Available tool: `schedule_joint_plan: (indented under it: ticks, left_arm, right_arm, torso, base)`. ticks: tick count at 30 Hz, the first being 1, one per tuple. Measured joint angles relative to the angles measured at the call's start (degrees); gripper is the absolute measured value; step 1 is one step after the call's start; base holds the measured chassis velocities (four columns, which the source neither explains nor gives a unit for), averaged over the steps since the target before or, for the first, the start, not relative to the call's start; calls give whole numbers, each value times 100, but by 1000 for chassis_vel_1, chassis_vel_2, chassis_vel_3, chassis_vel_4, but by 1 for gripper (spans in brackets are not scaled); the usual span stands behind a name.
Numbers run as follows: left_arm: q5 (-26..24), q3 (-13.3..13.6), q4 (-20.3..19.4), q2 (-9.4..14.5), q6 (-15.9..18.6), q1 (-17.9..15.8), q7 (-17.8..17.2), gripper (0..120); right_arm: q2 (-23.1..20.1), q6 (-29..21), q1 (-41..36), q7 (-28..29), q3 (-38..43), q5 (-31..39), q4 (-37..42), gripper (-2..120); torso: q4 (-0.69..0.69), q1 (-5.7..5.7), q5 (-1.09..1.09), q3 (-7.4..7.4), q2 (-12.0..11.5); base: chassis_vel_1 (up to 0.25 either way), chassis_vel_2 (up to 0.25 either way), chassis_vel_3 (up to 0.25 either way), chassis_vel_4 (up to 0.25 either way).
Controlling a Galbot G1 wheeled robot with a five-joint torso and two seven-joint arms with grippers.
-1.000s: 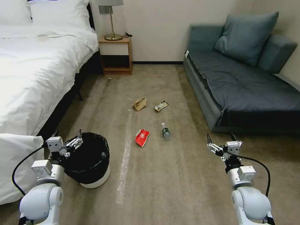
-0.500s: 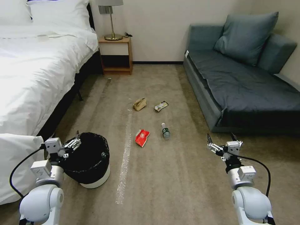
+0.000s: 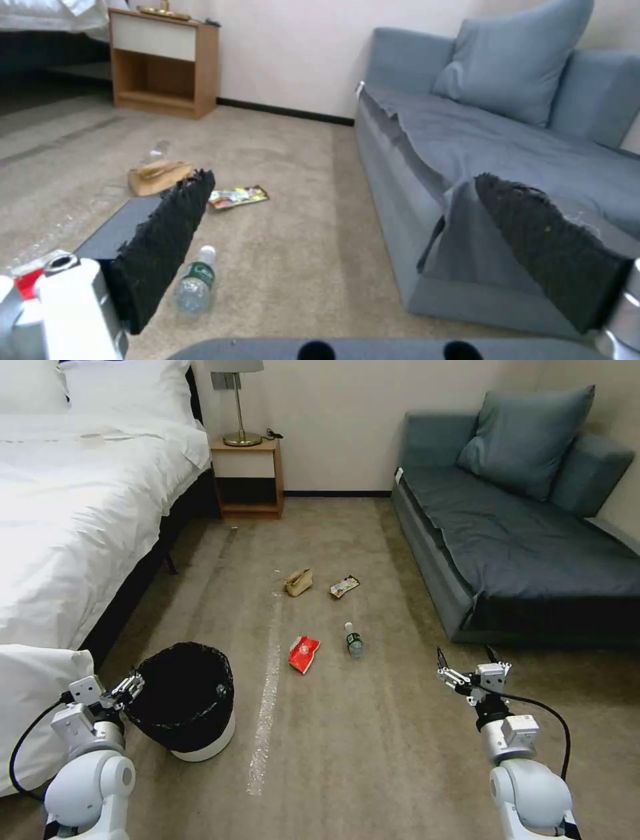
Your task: Pick up the trash bin, then pick up the garbage on the floor and place it into the trash bin.
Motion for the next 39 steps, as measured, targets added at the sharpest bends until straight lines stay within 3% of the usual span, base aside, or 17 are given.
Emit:
schedule_joint_plan:
  ticks: [2, 5, 15, 30, 39]
  left_arm:
    - [-370, 5, 31, 20, 299, -54, -206, 99]
    - [-534, -4, 86, 32, 442, -96, -332, 98]
    - [-554, -151, 266, 102, 490, -190, -428, 99]
    - [-741, -151, 1066, 267, 399, -584, -56, 99]
    - [-765, -69, 1325, 235, 378, -760, 12, 97]
  right_arm:
    - [-5, 35, -13, 0, 26, 0, -37, 100]
    - [-4, 48, -16, 0, 27, 1, -63, 100]
    - [37, 89, -22, -7, -19, -26, -132, 100]
    - [155, 205, -171, -25, -51, -160, -97, 100]
    - [178, 258, -210, -41, -44, -170, -63, 100]
  torso:
    - [-1, 0, 1, 0, 0]
    - [-1, 0, 0, 0, 0]
    - [0, 0, 0, 0, 0]
    - [0, 0, 0, 0, 0]
    - [0, 0, 1, 0, 0]
  base:
    - [0, 0, 0, 0]
    - [0, 0, 0, 0]
    - [0, 0, 0, 0]
    - [0, 0, 0, 0]
    - [0, 0, 0, 0]
